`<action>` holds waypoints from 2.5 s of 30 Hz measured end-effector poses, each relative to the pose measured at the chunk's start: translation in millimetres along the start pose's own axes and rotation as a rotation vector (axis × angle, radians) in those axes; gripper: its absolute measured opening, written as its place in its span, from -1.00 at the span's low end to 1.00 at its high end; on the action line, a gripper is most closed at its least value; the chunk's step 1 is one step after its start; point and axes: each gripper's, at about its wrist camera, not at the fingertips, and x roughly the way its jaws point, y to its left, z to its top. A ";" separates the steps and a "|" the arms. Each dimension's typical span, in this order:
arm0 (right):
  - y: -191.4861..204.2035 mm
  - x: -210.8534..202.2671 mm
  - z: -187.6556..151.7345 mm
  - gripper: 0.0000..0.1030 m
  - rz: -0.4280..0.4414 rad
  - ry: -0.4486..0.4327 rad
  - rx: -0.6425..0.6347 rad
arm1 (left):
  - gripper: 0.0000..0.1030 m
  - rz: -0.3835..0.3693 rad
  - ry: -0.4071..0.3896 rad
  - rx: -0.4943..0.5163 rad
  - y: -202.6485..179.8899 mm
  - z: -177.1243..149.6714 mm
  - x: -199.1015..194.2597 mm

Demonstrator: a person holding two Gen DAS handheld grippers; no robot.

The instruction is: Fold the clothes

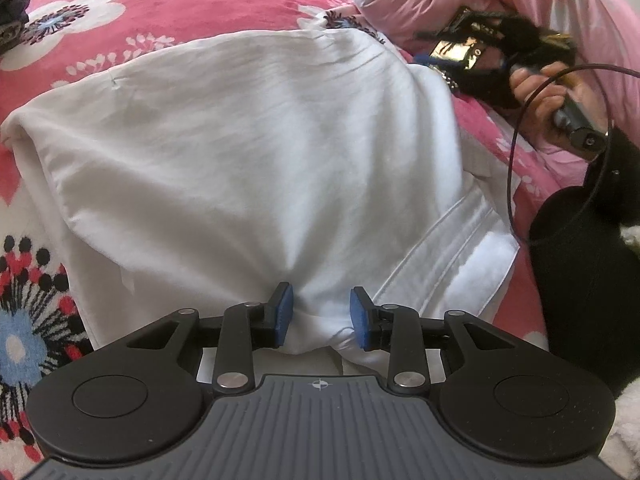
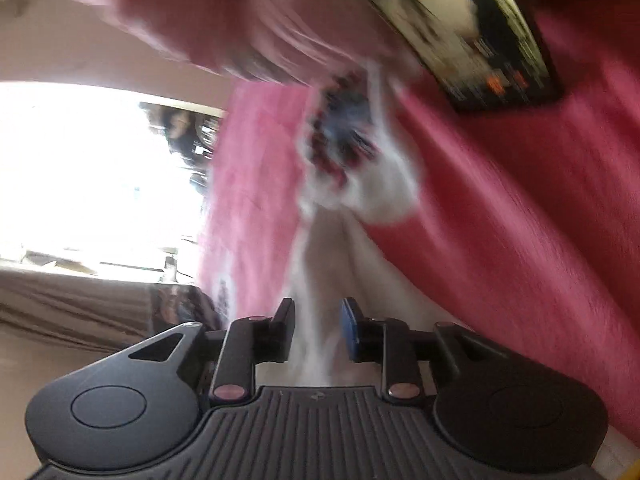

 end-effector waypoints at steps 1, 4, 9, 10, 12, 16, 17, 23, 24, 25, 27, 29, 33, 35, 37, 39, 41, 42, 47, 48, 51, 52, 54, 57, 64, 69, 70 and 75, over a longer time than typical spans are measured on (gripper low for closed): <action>5.8 -2.6 -2.1 -0.44 0.018 0.000 -0.024 | -0.37 0.000 -0.003 -0.003 -0.5 0.1 0.3; 14.9 -1.8 -14.9 -0.44 0.055 0.063 -0.067 | -0.36 0.002 -0.014 -0.011 -1.6 -0.8 0.9; -4.1 17.4 -33.7 -0.43 -0.206 0.145 -0.080 | -0.34 0.012 -0.057 -0.050 -2.1 -6.2 -2.5; -3.3 16.9 -36.9 -0.48 -0.253 0.126 -0.121 | -0.34 0.014 -0.068 -0.062 -1.9 -7.3 -4.4; 6.1 9.0 -41.5 -0.40 -0.228 0.089 -0.159 | -0.34 0.026 -0.108 -0.082 -1.7 -10.0 -16.2; 55.6 -11.5 -57.0 -0.36 -0.195 -0.003 -0.387 | -0.30 0.007 -0.195 -0.144 9.8 -16.7 -45.7; 67.0 -14.3 -62.8 -0.36 -0.184 -0.003 -0.449 | -0.27 0.010 -0.191 -0.159 14.2 -17.8 -46.3; 105.2 2.1 -122.5 -0.35 -0.068 0.203 -0.732 | -0.24 0.025 -0.115 -0.188 29.9 -28.9 -34.5; 105.1 7.7 -135.3 -0.35 -0.060 0.261 -0.774 | -0.24 0.024 -0.111 -0.185 30.4 -31.9 -32.8; 104.6 13.4 -148.1 -0.35 -0.056 0.315 -0.815 | -0.24 0.020 -0.115 -0.188 30.8 -33.1 -33.4; 101.7 25.8 -174.4 -0.35 -0.071 0.414 -0.894 | -0.24 0.011 -0.122 -0.196 31.6 -35.4 -34.7; 95.5 40.2 -201.2 -0.36 -0.127 0.514 -0.978 | -0.24 -0.011 -0.120 -0.211 35.1 -36.8 -38.3; 100.0 40.1 -258.3 -0.39 -0.255 0.536 -1.283 | -0.23 -0.051 -0.145 -0.264 52.0 -39.5 -57.6; 111.0 33.2 -275.6 -0.39 -0.237 0.508 -1.380 | -0.21 -0.045 -0.178 -0.317 67.2 -39.9 -67.1; 118.3 30.2 -285.7 -0.38 -0.166 0.509 -1.392 | -0.18 -0.035 -0.209 -0.385 84.2 -41.2 -73.1; 117.9 35.9 -300.1 -0.39 -0.143 0.543 -1.428 | -0.17 -0.028 -0.234 -0.453 100.9 -42.3 -76.5; 109.6 48.4 -316.8 -0.40 -0.195 0.587 -1.497 | -0.17 -0.035 -0.244 -0.504 113.6 -42.2 -76.0; 107.7 52.7 -322.1 -0.39 -0.219 0.587 -1.535 | -0.17 -0.038 -0.249 -0.529 119.9 -42.2 -75.8; 129.1 45.2 -324.3 -0.23 -0.184 0.515 -1.543 | -0.08 -0.066 -0.252 -0.597 138.9 -36.5 -69.5; 134.1 46.4 -322.7 -0.17 -0.166 0.502 -1.526 | -0.06 -0.075 -0.245 -0.602 140.7 -34.0 -65.7; 144.0 59.2 -322.4 0.07 -0.129 0.503 -1.482 | -0.05 -0.098 -0.216 -0.611 142.7 -27.7 -53.8; 146.4 63.9 -323.0 0.08 -0.120 0.508 -1.470 | -0.04 -0.107 -0.212 -0.609 143.4 -26.1 -51.4; 149.8 73.6 -323.0 0.09 -0.105 0.523 -1.449 | -0.02 -0.131 -0.203 -0.611 145.3 -22.5 -46.5; 157.8 86.4 -314.8 0.12 -0.080 0.544 -1.381 | -0.01 -0.159 -0.187 -0.626 151.5 -19.9 -41.3; 181.4 106.7 -251.6 0.47 0.001 0.703 -1.082 | -0.01 -0.215 -0.164 -0.663 163.3 -19.1 -37.9; 183.9 137.0 -265.1 0.48 -0.138 0.706 -1.144 | -0.01 -0.228 -0.139 -0.654 163.5 -12.4 -34.3; 180.5 143.2 -274.3 0.48 -0.155 0.714 -1.155 | -0.01 -0.234 -0.135 -0.663 164.2 -11.2 -33.2; 165.4 145.3 -320.8 0.49 -0.211 0.689 -1.233 | -0.01 -0.270 -0.119 -0.713 167.8 -9.0 -31.8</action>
